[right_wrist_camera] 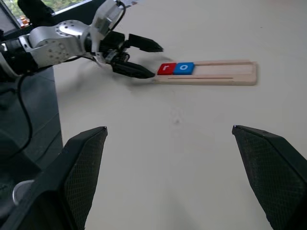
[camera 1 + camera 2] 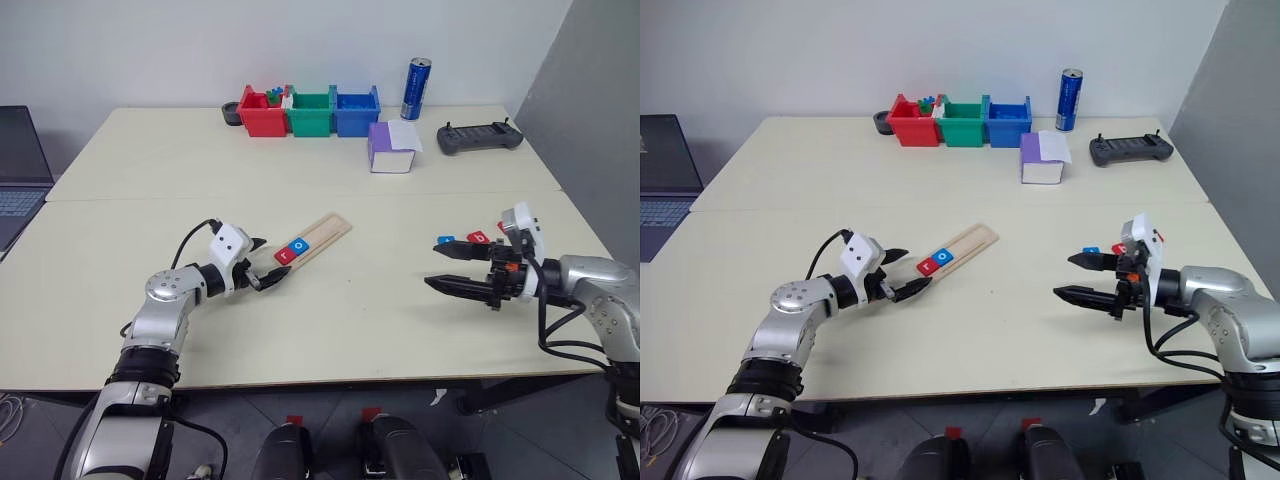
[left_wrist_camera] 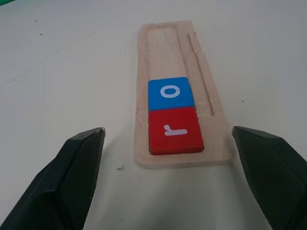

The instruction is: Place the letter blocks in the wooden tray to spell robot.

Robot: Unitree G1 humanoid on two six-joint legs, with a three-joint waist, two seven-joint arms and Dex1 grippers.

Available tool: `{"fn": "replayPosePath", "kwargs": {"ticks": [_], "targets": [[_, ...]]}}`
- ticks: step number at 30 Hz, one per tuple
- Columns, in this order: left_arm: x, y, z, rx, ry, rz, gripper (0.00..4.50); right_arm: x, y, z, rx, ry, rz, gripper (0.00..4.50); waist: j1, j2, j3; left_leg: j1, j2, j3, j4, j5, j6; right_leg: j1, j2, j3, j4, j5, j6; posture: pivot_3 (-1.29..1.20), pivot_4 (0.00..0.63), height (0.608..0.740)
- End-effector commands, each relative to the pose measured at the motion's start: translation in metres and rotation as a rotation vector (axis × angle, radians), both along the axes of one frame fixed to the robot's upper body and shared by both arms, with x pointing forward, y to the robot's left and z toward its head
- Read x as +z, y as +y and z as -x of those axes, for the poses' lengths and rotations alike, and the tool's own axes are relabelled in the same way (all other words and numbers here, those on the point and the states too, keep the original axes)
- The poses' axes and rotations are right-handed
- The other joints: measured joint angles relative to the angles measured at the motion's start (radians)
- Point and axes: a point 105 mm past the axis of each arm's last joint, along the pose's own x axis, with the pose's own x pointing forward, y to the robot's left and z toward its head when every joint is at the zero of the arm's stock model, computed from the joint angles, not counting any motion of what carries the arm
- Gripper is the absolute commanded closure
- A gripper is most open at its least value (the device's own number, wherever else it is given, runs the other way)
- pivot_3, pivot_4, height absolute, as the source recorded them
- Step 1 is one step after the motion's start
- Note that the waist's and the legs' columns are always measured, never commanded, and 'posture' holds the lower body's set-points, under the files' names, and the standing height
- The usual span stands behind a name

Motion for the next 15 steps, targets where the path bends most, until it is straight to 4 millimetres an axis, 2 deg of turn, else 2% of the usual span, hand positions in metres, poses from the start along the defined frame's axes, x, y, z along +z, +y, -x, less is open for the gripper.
{"fn": "replayPosePath", "kwargs": {"ticks": [1, 9, 15], "targets": [[0.006, -0.01, -0.006, -0.032, -0.04, -0.01, 0.0, 0.011, 0.009, 0.004, 0.032, -0.041, -0.014, 0.06, 0.001, 0.0, 0.0, 0.0, 0.0, 0.0, 0.0, 0.0, 0.0, 0.0, 0.0, 0.0, 0.0, 0.0, 0.0, 0.0, 0.15, 0.74], [-0.004, -0.011, -0.011, -0.052, -0.008, -0.027, 0.0, 0.009, 0.012, 0.005, 0.033, -0.034, -0.016, 0.06, -0.001, 0.0, 0.0, 0.0, 0.0, -0.001, 0.0, 0.0, 0.0, 0.0, 0.0, -0.001, 0.0, 0.0, 0.0, 0.0, 0.15, 0.74], [-0.002, -0.007, -0.021, -0.034, -0.008, -0.047, 0.0, 0.009, 0.012, 0.003, 0.027, -0.037, -0.019, 0.06, 0.0, 0.0, 0.0, 0.0, 0.0, -0.001, 0.0, 0.0, 0.0, 0.0, 0.0, -0.001, 0.0, 0.0, 0.0, 0.0, 0.15, 0.74]]}}
